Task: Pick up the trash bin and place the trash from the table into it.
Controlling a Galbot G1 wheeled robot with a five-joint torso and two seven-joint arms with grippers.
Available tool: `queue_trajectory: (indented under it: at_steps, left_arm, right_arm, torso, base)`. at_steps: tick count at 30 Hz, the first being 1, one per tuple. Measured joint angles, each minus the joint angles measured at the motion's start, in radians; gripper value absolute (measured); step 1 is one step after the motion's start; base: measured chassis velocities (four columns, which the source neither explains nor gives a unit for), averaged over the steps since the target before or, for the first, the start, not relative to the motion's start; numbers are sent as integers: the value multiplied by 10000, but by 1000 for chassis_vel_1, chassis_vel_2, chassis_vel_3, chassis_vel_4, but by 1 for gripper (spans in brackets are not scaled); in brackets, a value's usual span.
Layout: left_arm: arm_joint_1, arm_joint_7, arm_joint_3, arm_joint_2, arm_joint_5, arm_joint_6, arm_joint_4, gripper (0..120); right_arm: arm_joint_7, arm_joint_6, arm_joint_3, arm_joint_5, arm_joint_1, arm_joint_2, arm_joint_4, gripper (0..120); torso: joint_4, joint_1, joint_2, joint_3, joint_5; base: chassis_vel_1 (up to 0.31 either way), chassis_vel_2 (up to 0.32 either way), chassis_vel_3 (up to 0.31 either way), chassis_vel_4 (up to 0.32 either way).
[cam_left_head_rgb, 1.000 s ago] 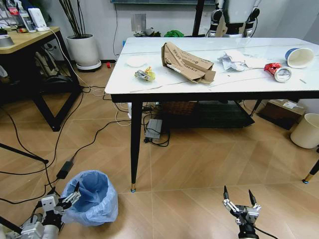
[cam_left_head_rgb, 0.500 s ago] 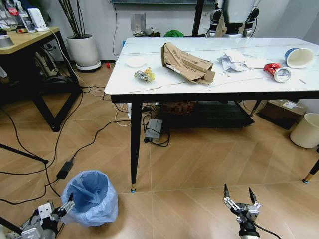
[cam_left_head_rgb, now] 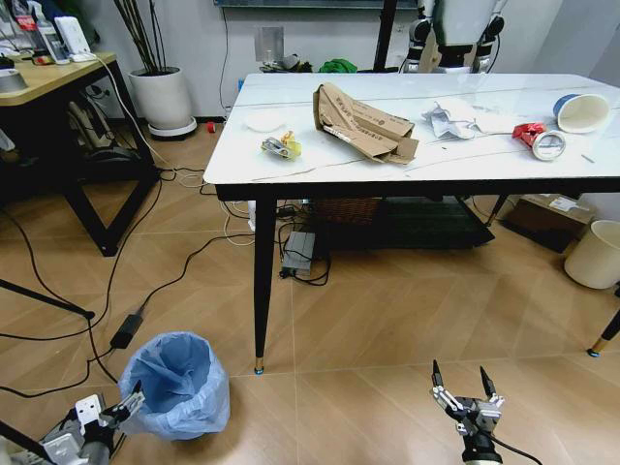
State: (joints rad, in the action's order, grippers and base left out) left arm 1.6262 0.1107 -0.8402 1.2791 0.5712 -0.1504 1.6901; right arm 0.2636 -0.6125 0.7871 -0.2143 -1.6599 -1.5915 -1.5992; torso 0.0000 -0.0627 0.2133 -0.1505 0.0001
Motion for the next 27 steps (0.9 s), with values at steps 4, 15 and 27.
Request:
queue_trajectory:
  at_steps: [4, 15, 27]
  left_arm:
    - [-280, 5, 140, -10, -105, -1, -245, 88]
    - [-614, -24, 273, 0, -188, -10, -599, 56]
    - [-801, -92, 307, 61, -216, -65, -940, 15]
  right_arm:
    - [3, -34, 29, 14, -77, -40, -59, 100]
    - [6, -60, 111, 5, -121, -64, -124, 100]
    - [5, 7, 172, -62, -141, 58, -350, 100]
  torso:
    - [-1, -1, 2, -2, -1]
    - [0, -2, 6, -5, 0]
    - [0, -2, 8, -7, 0]
  base:
    - [0, 0, 0, 0]
    - [0, 0, 0, 0]
    - [0, 0, 0, 0]
